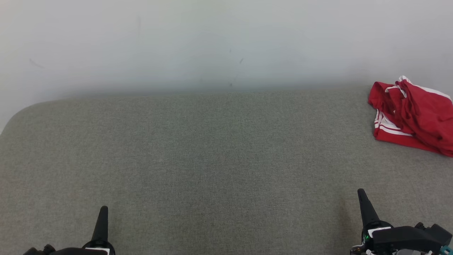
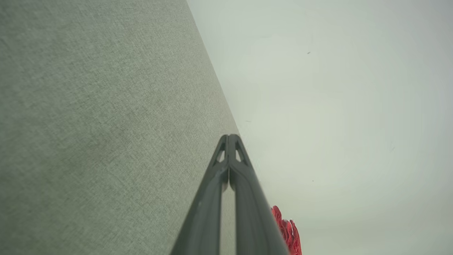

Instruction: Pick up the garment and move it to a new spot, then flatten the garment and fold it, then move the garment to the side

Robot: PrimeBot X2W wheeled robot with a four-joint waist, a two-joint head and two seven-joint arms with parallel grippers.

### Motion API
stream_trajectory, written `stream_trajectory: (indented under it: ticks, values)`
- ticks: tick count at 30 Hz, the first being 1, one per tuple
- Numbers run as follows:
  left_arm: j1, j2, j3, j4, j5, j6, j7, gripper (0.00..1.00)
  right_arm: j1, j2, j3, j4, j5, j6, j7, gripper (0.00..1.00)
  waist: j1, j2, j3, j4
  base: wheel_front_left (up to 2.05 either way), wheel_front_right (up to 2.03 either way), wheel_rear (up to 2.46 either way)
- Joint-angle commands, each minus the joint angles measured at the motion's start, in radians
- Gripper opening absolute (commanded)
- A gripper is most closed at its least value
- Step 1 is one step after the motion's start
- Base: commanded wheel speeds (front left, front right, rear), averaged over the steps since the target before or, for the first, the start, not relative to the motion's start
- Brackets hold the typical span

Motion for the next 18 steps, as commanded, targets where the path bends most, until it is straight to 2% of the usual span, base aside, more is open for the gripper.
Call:
stream_trajectory:
  ticks: [1, 18]
  values:
    - [-0.015, 0.003, 0.003, -0.003, -0.02, -0.007, 0.006, 0.0, -0.017, -0.001, -0.001, -0.007, 0.019, -0.001, 0.007, 0.0, 0.0, -0.0001, 0.0, 0.0, 0.0, 0.0, 0.0]
    - [-0.036, 0.003, 0.014, 0.0, -0.169, -0.018, 0.043, 0.0, -0.034, 0.0, -0.003, -0.007, 0.163, -0.002, 0.044, 0.0, 0.0, -0.0001, 0.002, -0.004, 0.0, 0.0, 0.0]
